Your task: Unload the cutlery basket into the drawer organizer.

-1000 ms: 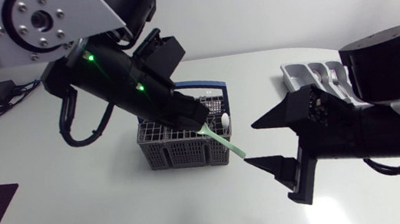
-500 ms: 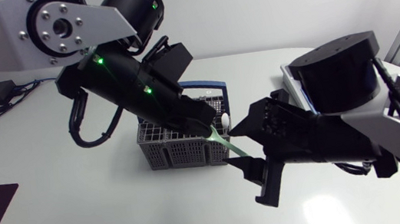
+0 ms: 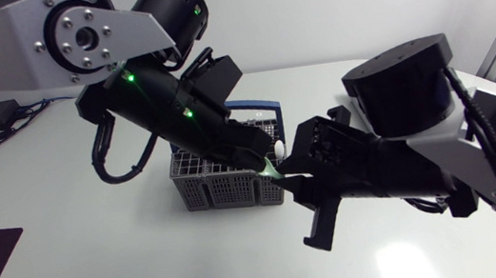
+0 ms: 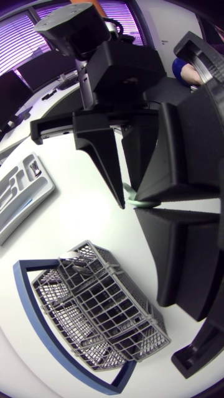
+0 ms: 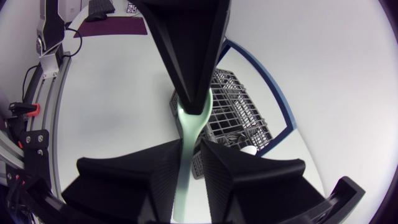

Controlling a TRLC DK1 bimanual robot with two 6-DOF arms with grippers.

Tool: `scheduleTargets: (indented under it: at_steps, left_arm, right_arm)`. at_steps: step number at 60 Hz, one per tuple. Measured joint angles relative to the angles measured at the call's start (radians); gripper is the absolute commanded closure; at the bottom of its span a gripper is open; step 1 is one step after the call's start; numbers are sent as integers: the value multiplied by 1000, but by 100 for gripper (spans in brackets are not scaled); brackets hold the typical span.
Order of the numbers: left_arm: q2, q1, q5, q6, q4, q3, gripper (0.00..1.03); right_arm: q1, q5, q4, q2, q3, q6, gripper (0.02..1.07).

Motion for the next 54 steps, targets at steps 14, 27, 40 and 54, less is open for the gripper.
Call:
scheduleTargets:
  at_steps: [14, 27, 40, 54]
  left_arm:
    - [0, 0, 0, 0, 2, 0, 85]
    - [0, 7, 10, 0, 2, 13, 38]
    - [0, 57, 16, -1, 3, 64, 26]
    - [0, 122, -8, 0, 19, 96, 25]
  right_arm:
    - [0, 7, -1, 2, 1, 8, 101]
    - [1, -19, -13, 2, 1, 7, 101]
    - [-23, -92, -62, -8, -1, 0, 101]
    - [-207, -260, -175, -66, -3, -69, 101]
